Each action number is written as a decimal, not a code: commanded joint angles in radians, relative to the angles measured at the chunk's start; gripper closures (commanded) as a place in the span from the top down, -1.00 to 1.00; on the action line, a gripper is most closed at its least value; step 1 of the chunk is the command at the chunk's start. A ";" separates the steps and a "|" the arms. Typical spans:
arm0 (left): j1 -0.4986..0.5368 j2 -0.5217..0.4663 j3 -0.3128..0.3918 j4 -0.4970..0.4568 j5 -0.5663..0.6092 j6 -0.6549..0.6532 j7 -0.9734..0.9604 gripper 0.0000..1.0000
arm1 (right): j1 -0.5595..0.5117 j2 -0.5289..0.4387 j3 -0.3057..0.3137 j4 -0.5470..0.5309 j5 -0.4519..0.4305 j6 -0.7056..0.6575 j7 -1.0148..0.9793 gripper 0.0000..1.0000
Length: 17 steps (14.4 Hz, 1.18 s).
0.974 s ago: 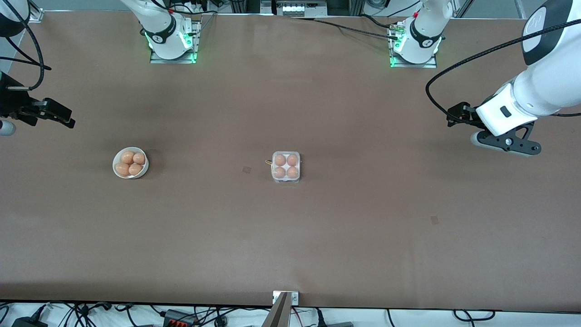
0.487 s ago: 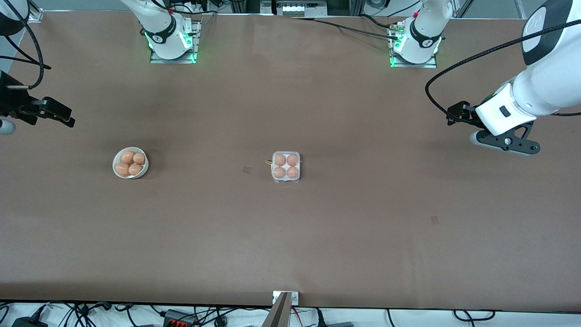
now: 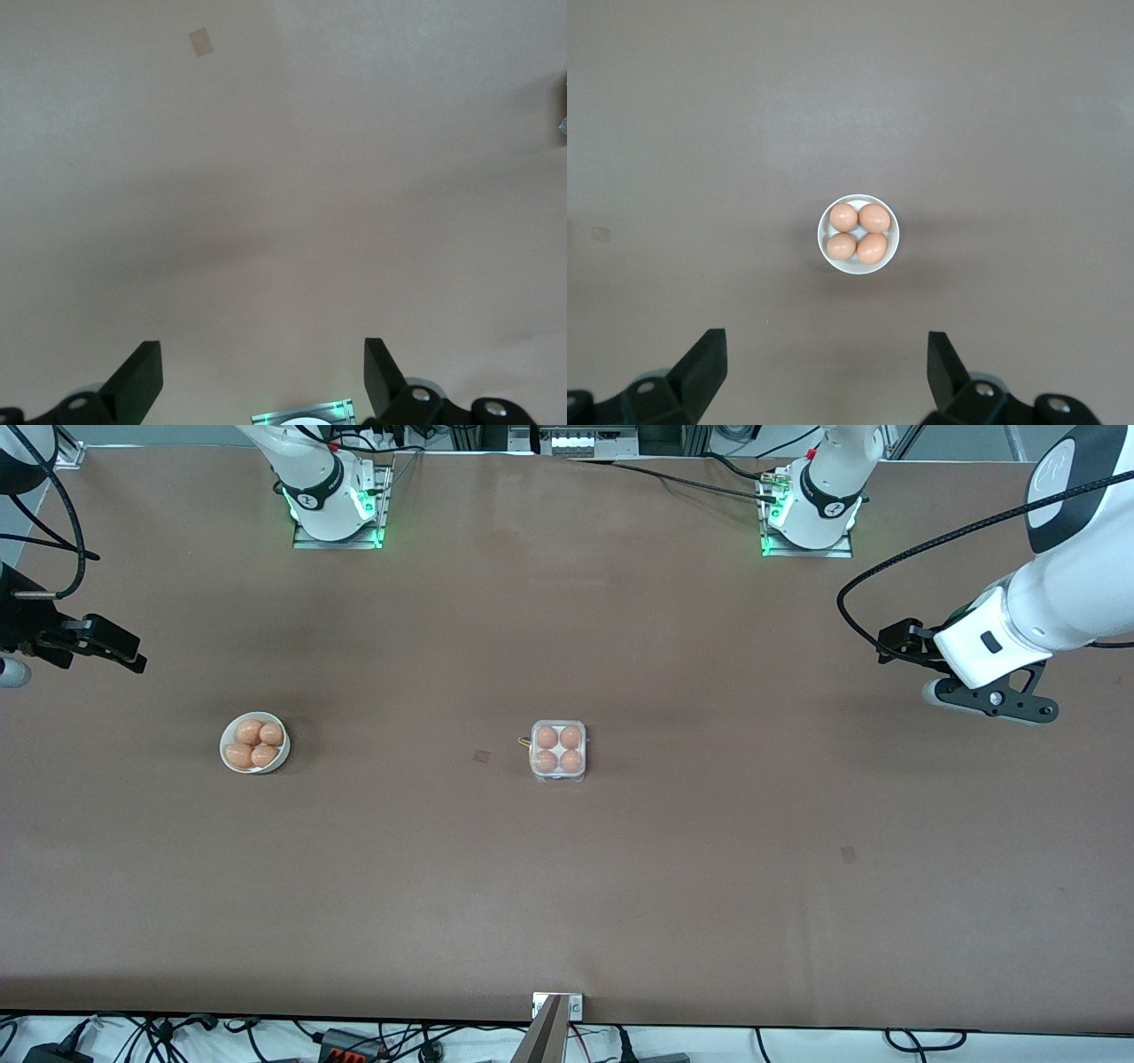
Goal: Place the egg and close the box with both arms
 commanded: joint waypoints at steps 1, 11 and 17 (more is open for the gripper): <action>0.019 -0.025 -0.002 -0.013 -0.021 -0.003 0.029 1.00 | -0.006 -0.014 0.006 -0.005 -0.002 -0.005 -0.005 1.00; -0.162 -0.057 0.188 -0.029 -0.030 0.011 0.091 1.00 | -0.005 -0.014 0.005 -0.005 -0.007 -0.008 -0.014 1.00; -0.418 -0.180 0.475 -0.216 -0.038 0.173 0.097 1.00 | -0.005 -0.015 0.006 -0.007 -0.007 -0.008 -0.014 1.00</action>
